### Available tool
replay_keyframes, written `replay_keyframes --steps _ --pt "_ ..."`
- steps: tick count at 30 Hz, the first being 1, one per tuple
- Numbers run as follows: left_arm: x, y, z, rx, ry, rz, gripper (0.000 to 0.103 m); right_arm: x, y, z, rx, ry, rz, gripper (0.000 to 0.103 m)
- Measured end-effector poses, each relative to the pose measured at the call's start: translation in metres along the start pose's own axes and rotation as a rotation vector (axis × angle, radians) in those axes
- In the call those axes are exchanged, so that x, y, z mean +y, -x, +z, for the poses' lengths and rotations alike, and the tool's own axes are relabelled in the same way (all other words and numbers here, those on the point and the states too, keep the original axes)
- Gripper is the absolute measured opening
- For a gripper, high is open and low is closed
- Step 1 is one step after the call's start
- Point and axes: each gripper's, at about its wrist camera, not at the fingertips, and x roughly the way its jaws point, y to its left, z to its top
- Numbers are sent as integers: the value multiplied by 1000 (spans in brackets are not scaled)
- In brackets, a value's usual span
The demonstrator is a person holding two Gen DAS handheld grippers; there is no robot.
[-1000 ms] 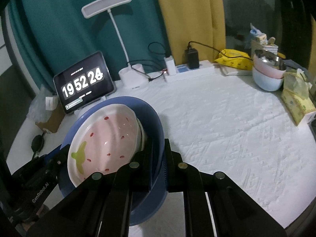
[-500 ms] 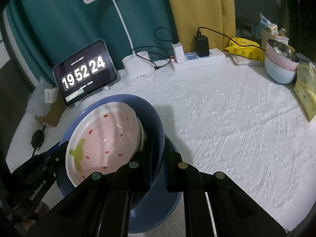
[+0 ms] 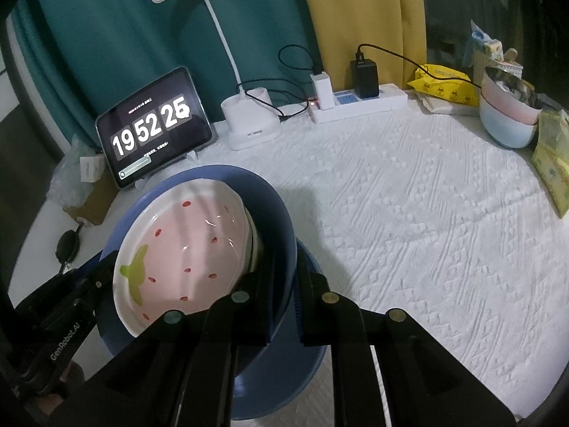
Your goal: Organize plates and bowls
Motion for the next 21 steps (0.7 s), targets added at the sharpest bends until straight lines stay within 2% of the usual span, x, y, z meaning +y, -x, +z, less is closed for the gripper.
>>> replay_keyframes --steps 17,19,21 --pt "-13 -8 6 -1 -36 12 18 -7 -1 5 -3 11 -57 13" --pt "-13 -8 5 4 -33 7 19 -7 0 4 -4 19 -70 15" --pt "-13 -6 5 1 -30 18 25 -9 1 4 -3 19 -83 20"
